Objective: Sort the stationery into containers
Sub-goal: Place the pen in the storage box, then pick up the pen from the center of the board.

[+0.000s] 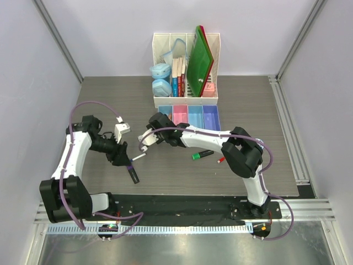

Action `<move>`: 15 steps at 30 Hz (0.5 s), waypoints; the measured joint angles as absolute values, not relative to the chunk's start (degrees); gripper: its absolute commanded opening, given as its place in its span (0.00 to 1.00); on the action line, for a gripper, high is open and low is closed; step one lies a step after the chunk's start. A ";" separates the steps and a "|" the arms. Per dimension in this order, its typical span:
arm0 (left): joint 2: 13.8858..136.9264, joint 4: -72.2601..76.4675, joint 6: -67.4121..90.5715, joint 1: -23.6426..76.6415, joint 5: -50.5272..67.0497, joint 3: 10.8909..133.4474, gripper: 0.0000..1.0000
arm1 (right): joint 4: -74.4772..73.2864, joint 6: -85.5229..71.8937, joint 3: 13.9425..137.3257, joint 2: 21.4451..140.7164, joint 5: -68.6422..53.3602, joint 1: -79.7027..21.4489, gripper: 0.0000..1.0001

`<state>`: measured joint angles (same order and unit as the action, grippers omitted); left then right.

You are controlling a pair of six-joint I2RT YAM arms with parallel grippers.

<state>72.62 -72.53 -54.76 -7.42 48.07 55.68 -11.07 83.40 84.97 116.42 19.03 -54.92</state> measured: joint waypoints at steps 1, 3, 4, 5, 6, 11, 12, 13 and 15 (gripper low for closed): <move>72.64 -72.51 -54.81 -7.62 48.10 55.68 0.57 | -10.96 82.83 85.23 116.42 19.33 -54.92 0.57; 72.82 -72.51 -54.96 -7.68 48.16 55.68 0.58 | -10.87 81.41 86.21 116.38 20.08 -54.92 0.57; 72.95 -72.49 -55.00 -7.68 48.27 55.68 0.58 | -10.87 80.47 86.70 116.25 20.49 -54.92 0.58; 73.25 -72.49 -55.05 -7.68 48.49 55.68 0.58 | -10.87 79.61 86.94 115.90 20.75 -54.92 0.59; 73.65 -72.47 -55.11 -7.68 48.69 55.68 0.58 | -11.14 78.56 86.96 115.20 21.12 -54.92 0.59; 76.53 -72.49 -55.94 -7.68 49.10 55.75 0.58 | -17.63 70.13 86.96 107.35 22.28 -54.24 0.62; 76.99 -72.49 -56.16 -7.68 49.10 55.75 0.58 | -20.58 67.81 86.96 104.60 21.63 -53.87 0.61; 77.30 -72.47 -56.38 -7.70 49.10 55.75 0.57 | -23.46 65.73 86.96 101.95 20.36 -53.39 0.62; 77.54 -72.42 -56.80 -7.75 49.08 55.72 0.58 | -28.23 62.48 86.72 96.90 17.45 -51.83 0.61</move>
